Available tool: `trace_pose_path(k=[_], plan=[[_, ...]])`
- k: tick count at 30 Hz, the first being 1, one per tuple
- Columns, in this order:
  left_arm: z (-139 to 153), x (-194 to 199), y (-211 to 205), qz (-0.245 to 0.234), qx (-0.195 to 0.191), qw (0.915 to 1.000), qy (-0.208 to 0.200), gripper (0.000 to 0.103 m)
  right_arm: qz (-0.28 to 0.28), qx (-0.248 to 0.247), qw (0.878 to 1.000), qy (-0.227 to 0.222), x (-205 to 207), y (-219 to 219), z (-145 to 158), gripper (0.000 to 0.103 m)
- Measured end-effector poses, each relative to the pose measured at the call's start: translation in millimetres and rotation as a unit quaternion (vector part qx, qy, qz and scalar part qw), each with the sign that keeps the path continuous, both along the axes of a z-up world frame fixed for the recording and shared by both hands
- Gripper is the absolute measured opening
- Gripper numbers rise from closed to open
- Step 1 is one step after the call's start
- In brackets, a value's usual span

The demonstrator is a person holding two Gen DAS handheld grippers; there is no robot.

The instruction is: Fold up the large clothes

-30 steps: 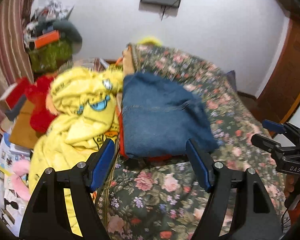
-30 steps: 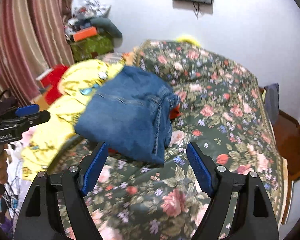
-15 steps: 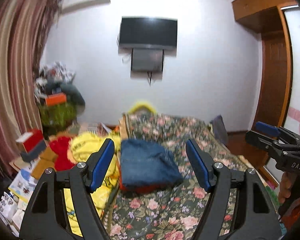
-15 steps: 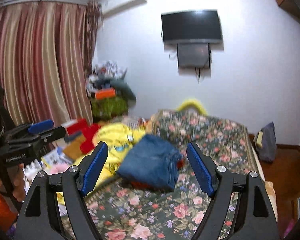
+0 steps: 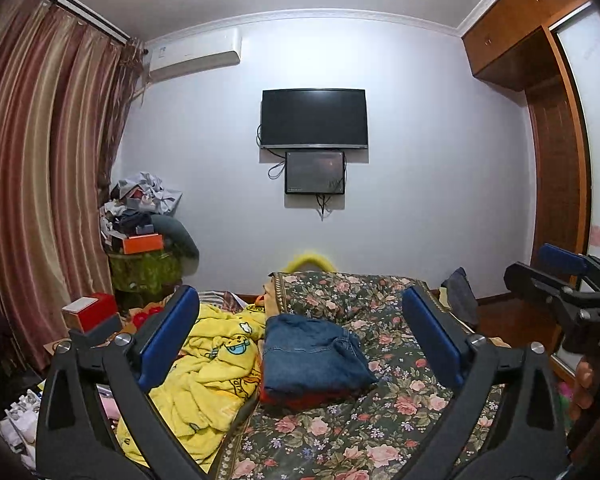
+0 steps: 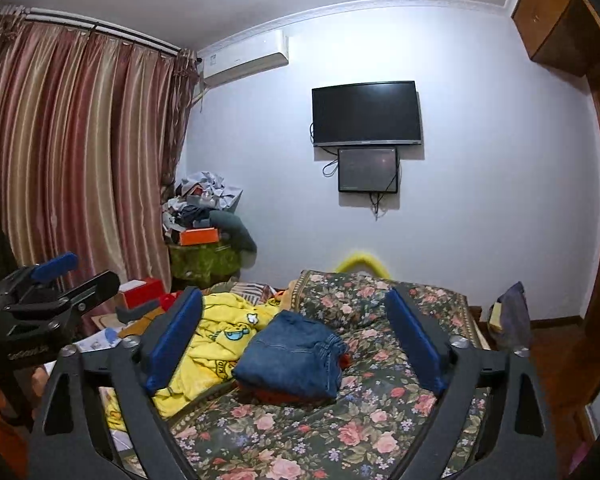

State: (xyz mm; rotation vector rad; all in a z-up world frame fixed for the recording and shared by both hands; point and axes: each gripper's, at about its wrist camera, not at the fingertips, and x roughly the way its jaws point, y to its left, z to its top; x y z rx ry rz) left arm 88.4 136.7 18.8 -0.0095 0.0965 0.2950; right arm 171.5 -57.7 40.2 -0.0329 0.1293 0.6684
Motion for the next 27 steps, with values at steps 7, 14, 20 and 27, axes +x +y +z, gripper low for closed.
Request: trace_pose_path(k=[7,14,20,27], plan=[[-4,3,-1,-0.007,-0.008,0.9999,0.004,0.102,-0.005,0.002,1.0,0.006,-3,0,-1,0.103],[-8,5,-3,-0.008,-0.009,0.9999,0.008,0.102,-0.006,-0.001,1.0,0.007,-8,-4,-3,0.103],[-10,6,-3,-0.009,-0.01,0.9999,0.01,0.102,-0.008,-0.006,1.0,0.009,-8,-4,-5,0.103],[-16,10,0,-0.009,-0.015,0.9997,0.015,0.102,-0.009,-0.014,1.0,0.02,-6,-4,-12,0.103]])
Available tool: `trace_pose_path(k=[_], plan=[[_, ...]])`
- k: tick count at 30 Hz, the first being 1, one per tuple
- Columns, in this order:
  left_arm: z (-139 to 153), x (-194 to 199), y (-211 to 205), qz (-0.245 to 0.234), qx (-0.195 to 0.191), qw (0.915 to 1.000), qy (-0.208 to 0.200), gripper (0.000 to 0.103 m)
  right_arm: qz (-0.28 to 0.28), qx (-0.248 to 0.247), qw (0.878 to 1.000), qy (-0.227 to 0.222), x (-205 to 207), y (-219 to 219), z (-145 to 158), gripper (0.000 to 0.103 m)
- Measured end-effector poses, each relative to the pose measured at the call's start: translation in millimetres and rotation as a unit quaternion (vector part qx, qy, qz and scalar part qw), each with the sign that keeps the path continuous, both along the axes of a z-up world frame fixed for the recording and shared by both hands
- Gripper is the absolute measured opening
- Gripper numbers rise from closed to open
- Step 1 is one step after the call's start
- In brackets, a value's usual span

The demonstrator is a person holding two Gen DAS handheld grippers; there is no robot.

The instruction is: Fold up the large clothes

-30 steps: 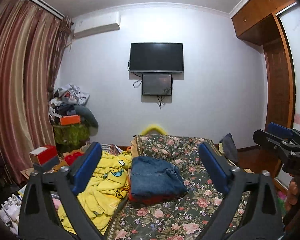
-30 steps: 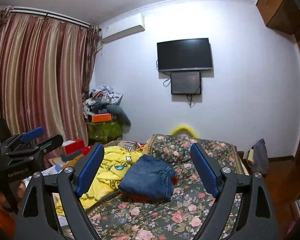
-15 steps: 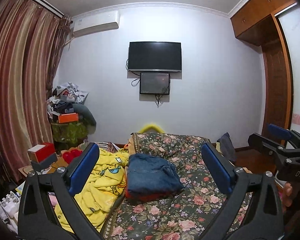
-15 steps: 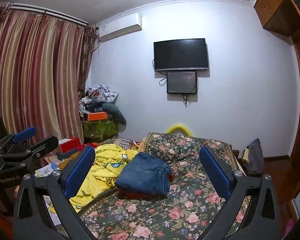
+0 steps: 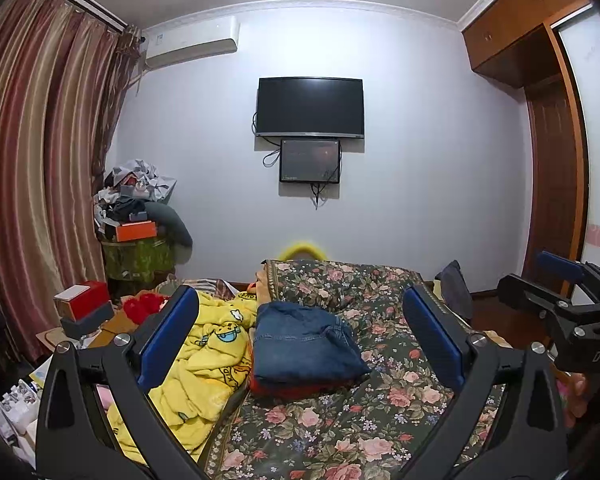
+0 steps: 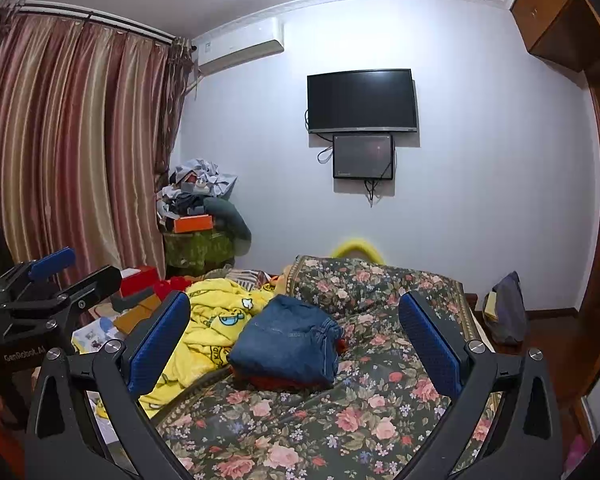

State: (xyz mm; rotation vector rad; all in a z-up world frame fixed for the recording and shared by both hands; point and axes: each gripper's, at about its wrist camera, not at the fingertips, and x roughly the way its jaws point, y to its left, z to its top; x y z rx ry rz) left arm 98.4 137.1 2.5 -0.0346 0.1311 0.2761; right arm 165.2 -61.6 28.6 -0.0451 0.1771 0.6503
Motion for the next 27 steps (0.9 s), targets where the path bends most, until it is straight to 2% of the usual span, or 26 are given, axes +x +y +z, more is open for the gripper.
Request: trace_pose_path(k=[27], plan=[[-8.8,9.4,7.4,-0.009,-0.012,0.9998,0.016,0.102,0.001,-0.005,1.0,0.019,7.2,-4.5,-1.4,0.103]])
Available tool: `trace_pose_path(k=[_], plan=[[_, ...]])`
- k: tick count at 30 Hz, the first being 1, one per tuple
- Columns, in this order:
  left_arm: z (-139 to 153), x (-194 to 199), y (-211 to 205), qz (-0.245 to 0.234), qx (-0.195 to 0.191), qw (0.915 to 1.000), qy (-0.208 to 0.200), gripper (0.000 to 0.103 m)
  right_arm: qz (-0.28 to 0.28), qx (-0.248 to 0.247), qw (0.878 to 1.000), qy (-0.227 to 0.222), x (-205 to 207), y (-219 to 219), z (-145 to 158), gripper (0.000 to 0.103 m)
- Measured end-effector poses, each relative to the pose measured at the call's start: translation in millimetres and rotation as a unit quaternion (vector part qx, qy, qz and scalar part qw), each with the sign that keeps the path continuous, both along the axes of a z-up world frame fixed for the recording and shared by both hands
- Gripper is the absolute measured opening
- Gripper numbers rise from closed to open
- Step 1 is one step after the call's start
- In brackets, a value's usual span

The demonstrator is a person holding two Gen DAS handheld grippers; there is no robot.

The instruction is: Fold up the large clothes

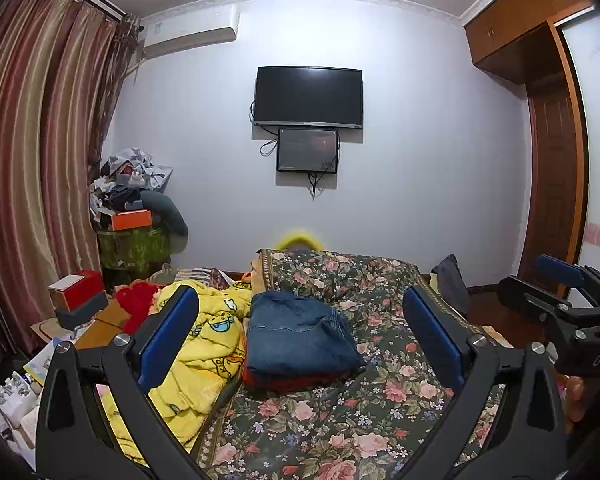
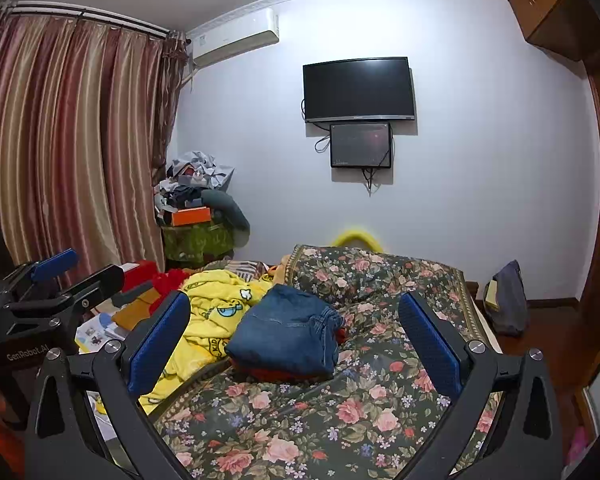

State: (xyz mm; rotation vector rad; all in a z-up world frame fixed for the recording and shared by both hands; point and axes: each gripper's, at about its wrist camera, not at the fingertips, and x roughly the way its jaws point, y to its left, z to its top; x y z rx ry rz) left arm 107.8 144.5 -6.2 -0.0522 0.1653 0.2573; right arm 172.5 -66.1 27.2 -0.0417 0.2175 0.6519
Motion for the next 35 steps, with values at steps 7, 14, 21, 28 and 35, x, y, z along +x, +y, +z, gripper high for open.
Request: trace_pose_path(k=[7,14,21,28,35], plan=[[-0.4,-0.1,-2.5,-0.014,-0.003,0.9999,0.003,0.102,-0.002,0.0,1.0,0.0,-1.0,-0.1,-1.8,0.103],[0.6,0.4,-7.9,-0.023,0.003,0.9997,0.006,0.102,-0.005,0.002,1.0,0.003,-0.9,-1.8,-1.7,0.103],[1.1,0.4,-7.9,-0.025,-0.002,0.9996,0.01,0.102,-0.006,0.002,1.0,0.002,-1.2,-2.8,-2.0,0.103],[0.8,0.5,-5.7,-0.033,-0.009,0.9993,0.014,0.102,-0.009,0.003,1.0,0.006,1.5,-2.2,-1.8,0.103],[-0.8,1.6,-6.4,-0.032,-0.011,0.9993,0.016,0.102,-0.01,0.002,1.0,0.011,2.7,0.1,-3.5,0.103]])
